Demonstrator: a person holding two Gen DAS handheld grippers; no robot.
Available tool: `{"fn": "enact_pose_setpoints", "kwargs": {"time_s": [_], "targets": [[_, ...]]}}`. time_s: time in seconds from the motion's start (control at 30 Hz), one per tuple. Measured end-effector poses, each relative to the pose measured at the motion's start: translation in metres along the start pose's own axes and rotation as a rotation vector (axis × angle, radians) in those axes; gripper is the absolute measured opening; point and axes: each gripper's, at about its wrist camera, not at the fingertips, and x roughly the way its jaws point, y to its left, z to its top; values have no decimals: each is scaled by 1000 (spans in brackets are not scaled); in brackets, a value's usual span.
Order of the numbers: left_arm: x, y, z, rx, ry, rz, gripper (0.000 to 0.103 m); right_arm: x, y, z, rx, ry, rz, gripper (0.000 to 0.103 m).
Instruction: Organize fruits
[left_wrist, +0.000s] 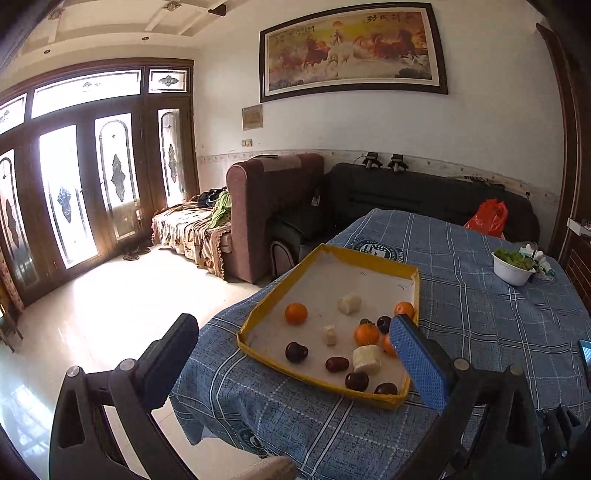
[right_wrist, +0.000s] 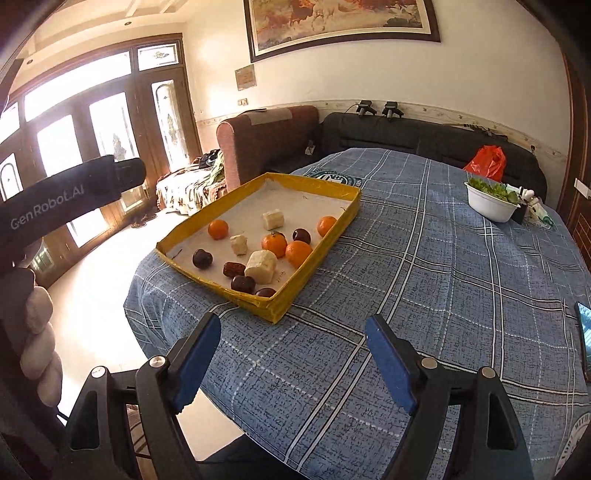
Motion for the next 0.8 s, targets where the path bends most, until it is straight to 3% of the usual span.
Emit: {"fn": "enact_pose_setpoints", "kwargs": {"time_s": [0.4, 0.8], "targets": [[27, -1, -14, -10, 98, -71, 103, 15, 10, -5, -15, 41, 1, 86], [43, 0, -23, -18, 161, -75, 103, 28, 11, -6, -5, 71, -4, 86]]}}
